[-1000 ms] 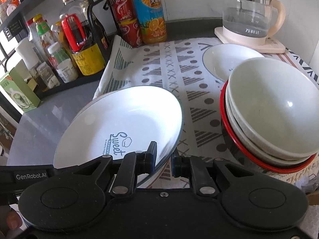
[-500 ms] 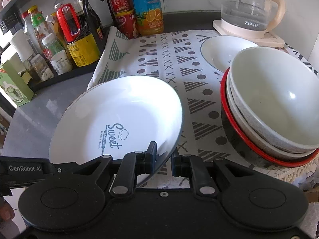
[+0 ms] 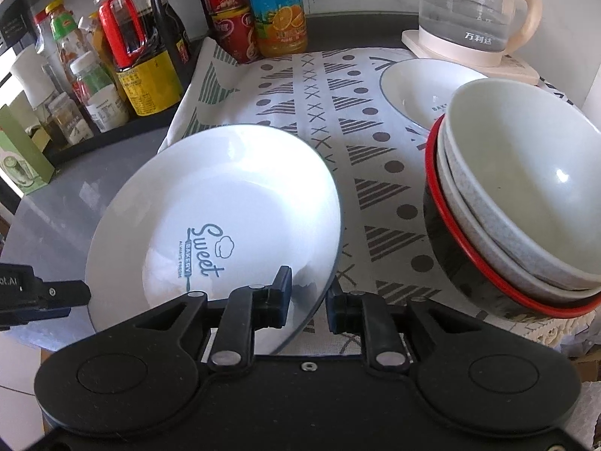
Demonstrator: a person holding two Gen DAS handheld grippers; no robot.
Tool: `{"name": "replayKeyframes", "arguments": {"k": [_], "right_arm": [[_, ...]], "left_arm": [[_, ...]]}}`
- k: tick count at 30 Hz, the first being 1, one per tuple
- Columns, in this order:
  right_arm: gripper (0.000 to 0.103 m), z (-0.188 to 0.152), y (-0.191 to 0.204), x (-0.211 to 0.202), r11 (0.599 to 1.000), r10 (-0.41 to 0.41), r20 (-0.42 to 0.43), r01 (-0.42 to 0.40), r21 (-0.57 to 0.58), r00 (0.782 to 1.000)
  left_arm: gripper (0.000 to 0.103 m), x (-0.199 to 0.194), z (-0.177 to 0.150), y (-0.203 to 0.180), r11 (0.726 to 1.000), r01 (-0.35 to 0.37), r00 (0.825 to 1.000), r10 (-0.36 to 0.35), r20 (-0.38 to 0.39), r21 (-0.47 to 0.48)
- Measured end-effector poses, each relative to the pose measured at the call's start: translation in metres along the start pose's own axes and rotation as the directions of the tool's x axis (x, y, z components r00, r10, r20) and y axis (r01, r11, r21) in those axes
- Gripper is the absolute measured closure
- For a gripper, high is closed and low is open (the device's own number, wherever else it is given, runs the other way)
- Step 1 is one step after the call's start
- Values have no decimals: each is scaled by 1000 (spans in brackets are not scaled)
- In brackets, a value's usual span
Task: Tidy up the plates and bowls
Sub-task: 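Lower the 'Sweet' plate onto the flower-pattern plate and open both grippers, then move both grippers toward the white plate printed 'BAKERY' by the kettle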
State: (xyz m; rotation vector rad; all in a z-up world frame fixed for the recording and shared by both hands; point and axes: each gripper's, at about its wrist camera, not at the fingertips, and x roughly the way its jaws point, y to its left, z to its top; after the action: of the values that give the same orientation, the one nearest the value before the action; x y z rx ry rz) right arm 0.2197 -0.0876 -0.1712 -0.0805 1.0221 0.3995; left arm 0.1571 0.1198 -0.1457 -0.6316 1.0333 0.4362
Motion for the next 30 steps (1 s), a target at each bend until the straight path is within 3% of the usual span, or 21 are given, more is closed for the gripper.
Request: {"name": "replayKeyframes", "arguments": {"k": [15,20,25,30], "right_arm": [[76,3,1,2,998,54,-42,-55,-35,998],[47,10,-2,-17,995,92,11,-91,-44,996],[38,20,-7,-32,991,128,57,-126,-46,990],[30,28,-9,-46,990,139,106,-135,-49,985]], "left_arm": [[72,4,3,-7,1000,-31,999,31,-18,4],[53,-2,6,-17,999,-37,999,37,-2,22],[40,-11,10,-26,999,-38,999,38,13,31],[38,-19,14,-34,998,-40,998,38,45,44]]}}
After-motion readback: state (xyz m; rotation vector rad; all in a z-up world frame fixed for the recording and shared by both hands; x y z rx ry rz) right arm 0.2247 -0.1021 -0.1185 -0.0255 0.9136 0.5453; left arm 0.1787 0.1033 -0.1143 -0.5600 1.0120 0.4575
